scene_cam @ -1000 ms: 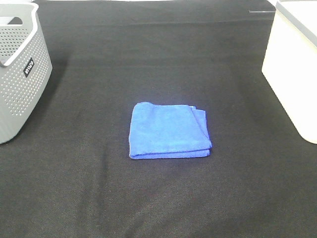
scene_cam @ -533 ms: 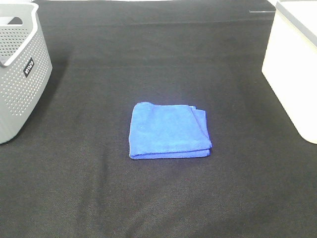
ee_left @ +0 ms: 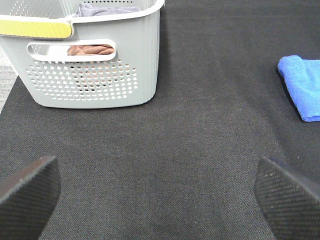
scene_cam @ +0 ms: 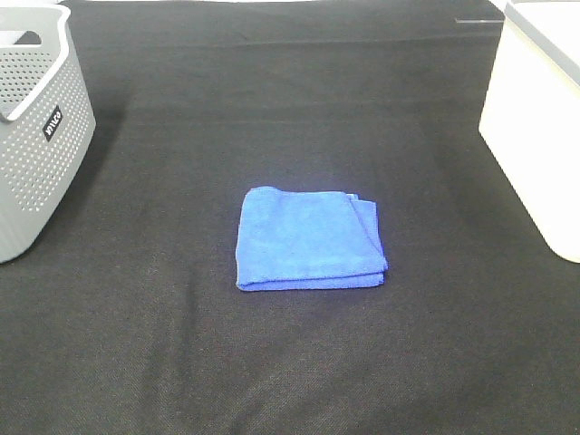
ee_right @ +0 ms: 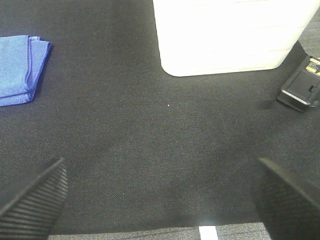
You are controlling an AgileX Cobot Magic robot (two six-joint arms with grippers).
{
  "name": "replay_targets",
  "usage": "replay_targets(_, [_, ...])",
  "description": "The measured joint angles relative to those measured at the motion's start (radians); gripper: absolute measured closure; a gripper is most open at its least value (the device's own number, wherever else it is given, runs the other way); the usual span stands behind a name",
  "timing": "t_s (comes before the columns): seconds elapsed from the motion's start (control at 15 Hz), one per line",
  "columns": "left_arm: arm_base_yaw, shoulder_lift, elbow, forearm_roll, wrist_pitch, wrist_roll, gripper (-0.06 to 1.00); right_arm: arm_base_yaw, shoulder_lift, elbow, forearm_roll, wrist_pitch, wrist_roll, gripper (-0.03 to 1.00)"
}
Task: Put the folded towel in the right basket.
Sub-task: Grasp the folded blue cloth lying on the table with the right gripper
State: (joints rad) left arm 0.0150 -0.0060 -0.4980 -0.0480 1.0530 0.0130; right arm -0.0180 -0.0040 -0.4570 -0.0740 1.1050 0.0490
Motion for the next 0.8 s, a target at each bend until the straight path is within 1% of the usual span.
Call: replay_targets(0.8, [0.000,0.000,0.000,0.000,0.000,0.001,-0.03,0.000,0.000,0.000,0.000,0.000,0.000,0.00])
